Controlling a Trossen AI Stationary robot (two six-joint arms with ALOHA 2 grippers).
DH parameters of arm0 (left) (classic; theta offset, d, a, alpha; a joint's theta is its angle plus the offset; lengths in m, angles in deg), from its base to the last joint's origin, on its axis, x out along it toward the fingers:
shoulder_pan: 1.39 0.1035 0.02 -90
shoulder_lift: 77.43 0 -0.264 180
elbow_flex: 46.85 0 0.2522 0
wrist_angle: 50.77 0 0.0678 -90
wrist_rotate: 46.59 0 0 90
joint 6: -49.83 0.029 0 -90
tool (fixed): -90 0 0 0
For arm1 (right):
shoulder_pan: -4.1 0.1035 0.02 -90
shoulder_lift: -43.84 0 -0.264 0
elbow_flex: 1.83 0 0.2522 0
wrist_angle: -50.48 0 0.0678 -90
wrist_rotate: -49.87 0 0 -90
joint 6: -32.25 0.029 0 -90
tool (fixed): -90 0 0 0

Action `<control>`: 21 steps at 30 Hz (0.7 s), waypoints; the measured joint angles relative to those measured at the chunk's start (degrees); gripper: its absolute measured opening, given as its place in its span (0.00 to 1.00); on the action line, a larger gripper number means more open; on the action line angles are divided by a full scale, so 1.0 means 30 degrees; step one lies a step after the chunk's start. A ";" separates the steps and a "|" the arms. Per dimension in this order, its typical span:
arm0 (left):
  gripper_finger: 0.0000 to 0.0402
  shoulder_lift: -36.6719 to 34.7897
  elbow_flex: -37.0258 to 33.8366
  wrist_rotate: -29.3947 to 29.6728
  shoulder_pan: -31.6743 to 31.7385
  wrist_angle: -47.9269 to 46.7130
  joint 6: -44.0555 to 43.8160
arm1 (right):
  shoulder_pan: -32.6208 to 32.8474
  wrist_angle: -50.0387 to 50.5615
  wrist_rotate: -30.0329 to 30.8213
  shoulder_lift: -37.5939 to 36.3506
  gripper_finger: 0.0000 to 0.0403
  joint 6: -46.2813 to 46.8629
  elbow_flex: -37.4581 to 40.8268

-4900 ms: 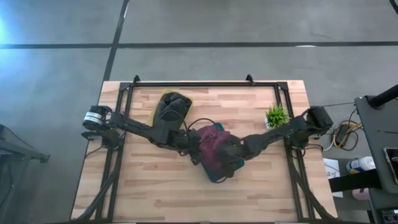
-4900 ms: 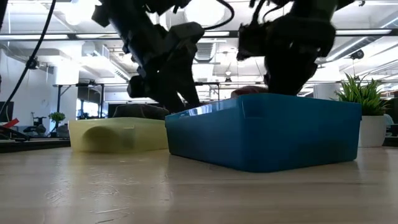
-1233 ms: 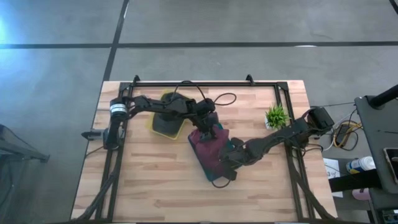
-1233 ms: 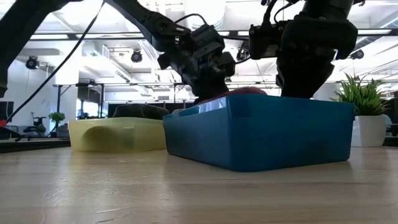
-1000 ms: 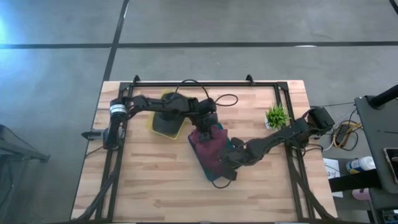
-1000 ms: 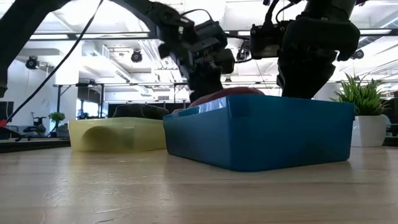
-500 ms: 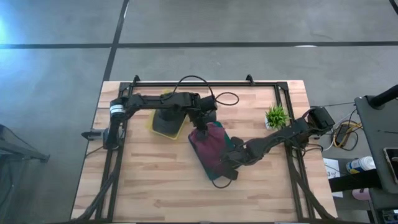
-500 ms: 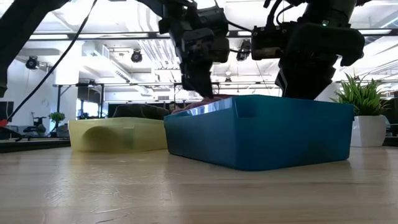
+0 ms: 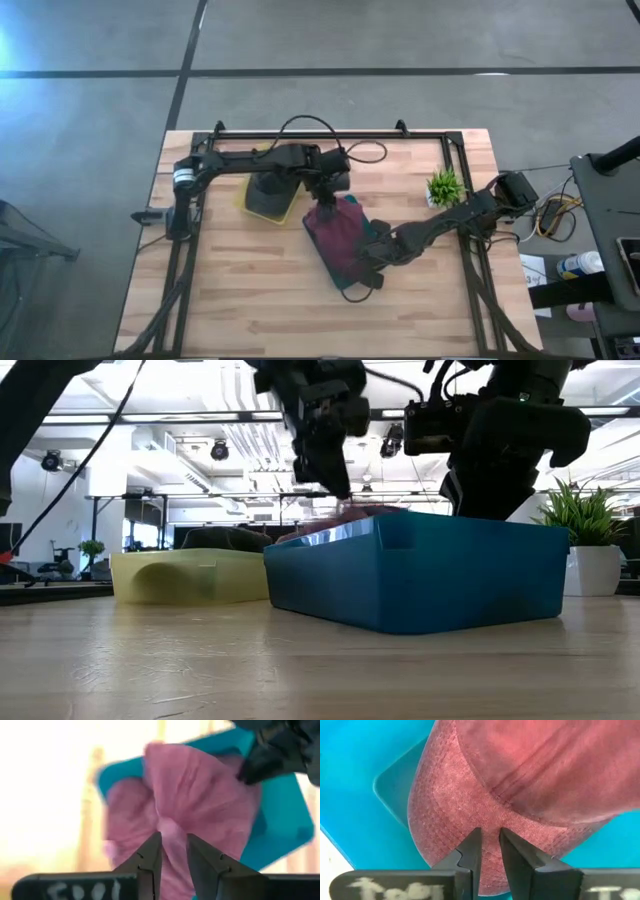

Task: Pick & Place hat
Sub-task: Put the red cap into the blue bin

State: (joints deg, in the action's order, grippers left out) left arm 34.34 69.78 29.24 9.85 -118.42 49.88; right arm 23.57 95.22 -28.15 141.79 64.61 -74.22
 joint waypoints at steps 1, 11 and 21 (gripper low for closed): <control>0.20 -0.0169 0.0108 0.0413 0.0043 0.0003 0.0007 | 0.0000 0.0006 0.0005 0.0000 0.17 -0.0007 -0.0023; 0.21 -0.1407 -0.0306 0.1972 -0.0169 -0.0092 -0.0341 | 0.0061 0.0255 -0.0196 -0.0409 0.30 -0.1942 -0.0573; 0.21 -0.1785 -0.2602 -0.0315 -0.3930 0.1139 -0.0642 | -0.0038 0.3427 0.2949 -0.5058 0.36 -0.4630 -0.0281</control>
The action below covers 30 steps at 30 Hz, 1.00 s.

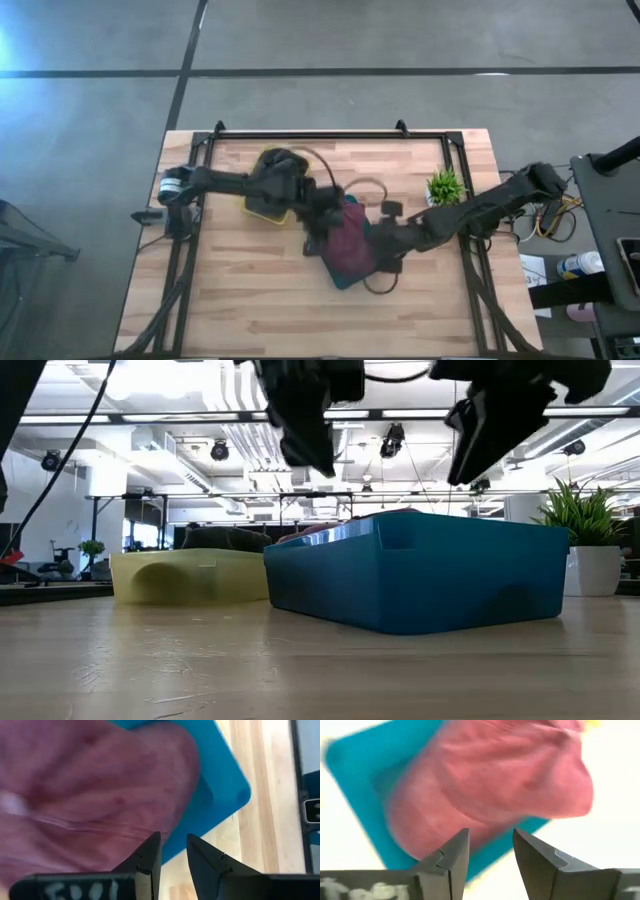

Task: Pick & Place hat
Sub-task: Put the red cap into the blue bin

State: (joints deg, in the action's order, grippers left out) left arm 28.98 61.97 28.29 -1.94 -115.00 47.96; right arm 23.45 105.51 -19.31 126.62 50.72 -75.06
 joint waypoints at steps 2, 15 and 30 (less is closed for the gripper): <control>0.21 0.0022 -0.1216 0.0098 -0.0598 0.1259 -0.0847 | -0.0552 0.0338 0.0171 -0.0636 0.35 -0.0641 0.0437; 0.21 0.0051 -0.4960 0.1321 -0.1314 0.6257 -0.5933 | -0.5884 -0.3682 -0.1058 -0.0034 0.26 -0.6394 0.1943; 0.21 -0.0488 -0.4931 0.4724 -0.1629 0.6482 -0.6578 | -0.6264 -0.6439 -0.4372 0.4110 0.20 -0.9645 0.0904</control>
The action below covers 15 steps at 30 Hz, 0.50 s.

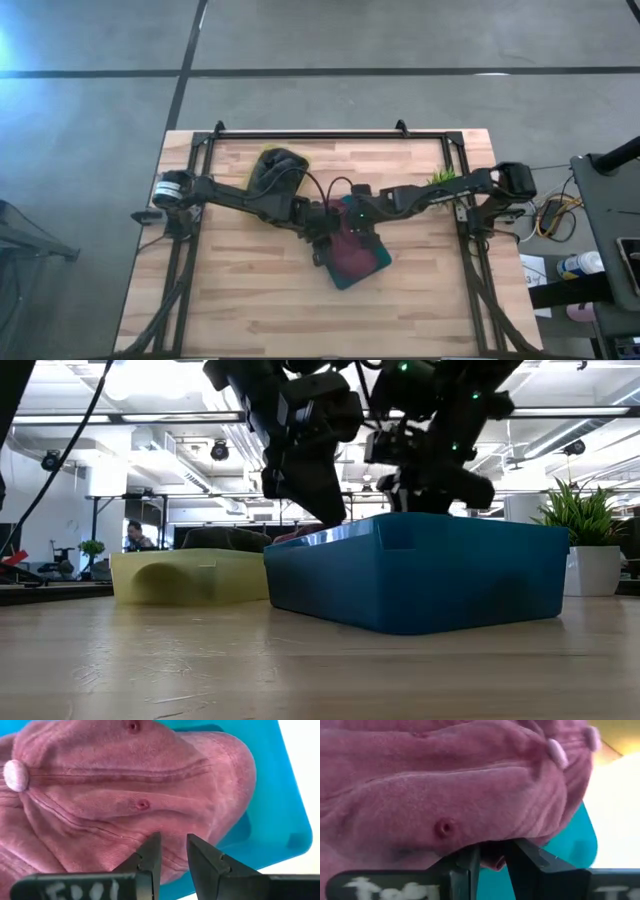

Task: Pick & Place hat
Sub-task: Put the red cap into the blue bin

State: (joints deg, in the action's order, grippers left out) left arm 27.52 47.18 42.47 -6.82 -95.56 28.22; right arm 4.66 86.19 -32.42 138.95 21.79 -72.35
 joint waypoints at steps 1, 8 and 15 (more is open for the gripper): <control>0.21 0.0000 0.0000 0.0066 0.0000 -0.0009 -0.0064 | -0.0006 -0.0093 -0.0007 0.0278 0.20 -0.0119 -0.0067; 0.21 -0.0272 -0.0015 0.0340 -0.0054 -0.0042 -0.0315 | -0.0022 -0.0322 0.0504 0.1680 0.23 -0.0699 -0.0115; 0.21 -0.1251 0.0022 0.1186 -0.0184 -0.1187 -0.0542 | -0.0029 0.0984 0.1869 -0.0030 0.26 -0.1383 -0.0553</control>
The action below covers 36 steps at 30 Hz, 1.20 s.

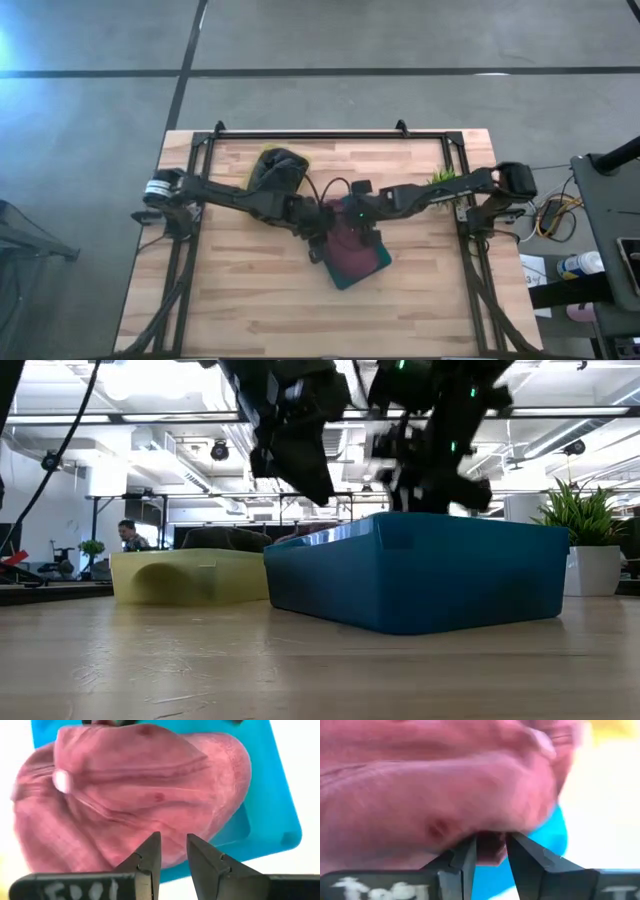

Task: Pick & Place hat
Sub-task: Put the red cap into the blue bin

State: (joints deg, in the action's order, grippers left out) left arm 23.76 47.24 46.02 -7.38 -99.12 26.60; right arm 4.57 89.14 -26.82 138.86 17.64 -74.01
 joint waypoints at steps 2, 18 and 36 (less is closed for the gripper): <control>0.21 -0.0438 0.0000 0.0446 -0.0005 -0.0507 -0.0254 | 0.0000 0.0583 0.0507 -0.0902 0.26 -0.0278 -0.0308; 0.21 -0.2093 -0.3777 0.1707 -0.2321 -0.1773 -0.8230 | 0.0072 0.4408 0.0467 -0.3387 0.25 0.1687 0.0241; 0.21 -0.2064 -0.7606 0.2265 -0.2170 0.4723 -0.9303 | 0.0357 0.0925 -0.1521 0.1691 0.22 0.0776 0.0149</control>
State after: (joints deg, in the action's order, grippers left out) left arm 17.57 24.42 52.82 -13.89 -84.95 -1.31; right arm 5.64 91.92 -31.38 143.93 19.96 -73.56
